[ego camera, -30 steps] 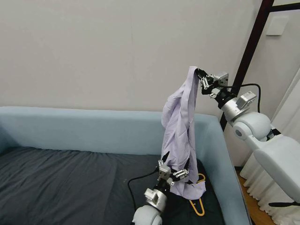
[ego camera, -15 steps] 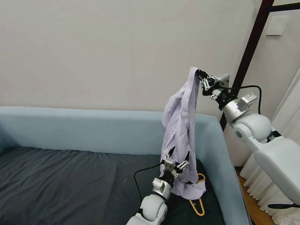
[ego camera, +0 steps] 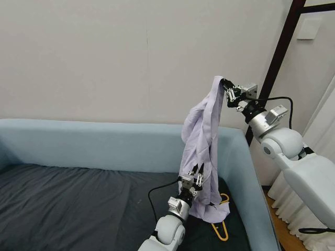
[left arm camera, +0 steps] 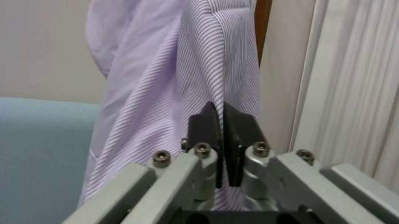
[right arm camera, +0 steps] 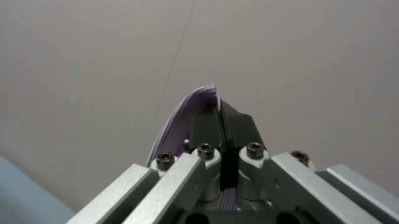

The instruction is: Pick up the clothes from the sofa and hang them on the clothes hanger.

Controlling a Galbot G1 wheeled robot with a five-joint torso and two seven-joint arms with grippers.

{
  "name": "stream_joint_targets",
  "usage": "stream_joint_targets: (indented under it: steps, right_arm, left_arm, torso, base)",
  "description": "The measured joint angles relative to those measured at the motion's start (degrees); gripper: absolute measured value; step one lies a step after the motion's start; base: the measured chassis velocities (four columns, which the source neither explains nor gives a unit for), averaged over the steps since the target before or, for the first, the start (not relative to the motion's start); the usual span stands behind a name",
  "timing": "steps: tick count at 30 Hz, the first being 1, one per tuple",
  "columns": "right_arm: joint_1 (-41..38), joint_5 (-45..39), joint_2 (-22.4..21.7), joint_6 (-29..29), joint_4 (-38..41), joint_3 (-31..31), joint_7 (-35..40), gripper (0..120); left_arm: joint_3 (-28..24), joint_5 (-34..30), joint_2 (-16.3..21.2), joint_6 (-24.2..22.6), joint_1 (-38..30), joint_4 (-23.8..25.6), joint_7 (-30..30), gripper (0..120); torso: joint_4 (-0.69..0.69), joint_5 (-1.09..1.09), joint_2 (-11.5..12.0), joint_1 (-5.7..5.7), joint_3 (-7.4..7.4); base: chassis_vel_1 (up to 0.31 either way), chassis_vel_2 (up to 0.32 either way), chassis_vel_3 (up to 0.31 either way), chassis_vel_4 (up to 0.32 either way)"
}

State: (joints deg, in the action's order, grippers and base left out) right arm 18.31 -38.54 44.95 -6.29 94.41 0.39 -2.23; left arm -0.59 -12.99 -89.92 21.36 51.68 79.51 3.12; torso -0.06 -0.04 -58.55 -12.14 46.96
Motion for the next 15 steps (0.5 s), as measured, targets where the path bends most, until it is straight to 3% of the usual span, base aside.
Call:
stream_joint_targets:
  steps: [7,15]
  right_arm:
    - [0.7,-0.1,-0.5,0.0,-0.2,1.1,0.4,0]
    - [2.0,-3.2,-4.4,-0.1,0.9,3.6,1.0,0]
  left_arm:
    - [0.5,-2.4,2.8,1.3,0.2,2.9,1.4,0]
    - [3.6,-13.8,13.5,2.4,-2.1,15.3,8.0,0]
  torso:
    - [0.0,0.0,0.0,0.0,0.0]
    - [0.0,0.0,0.0,0.0,0.0]
  base:
    - [0.0,0.0,0.0,0.0]
    - [0.0,0.0,0.0,0.0]
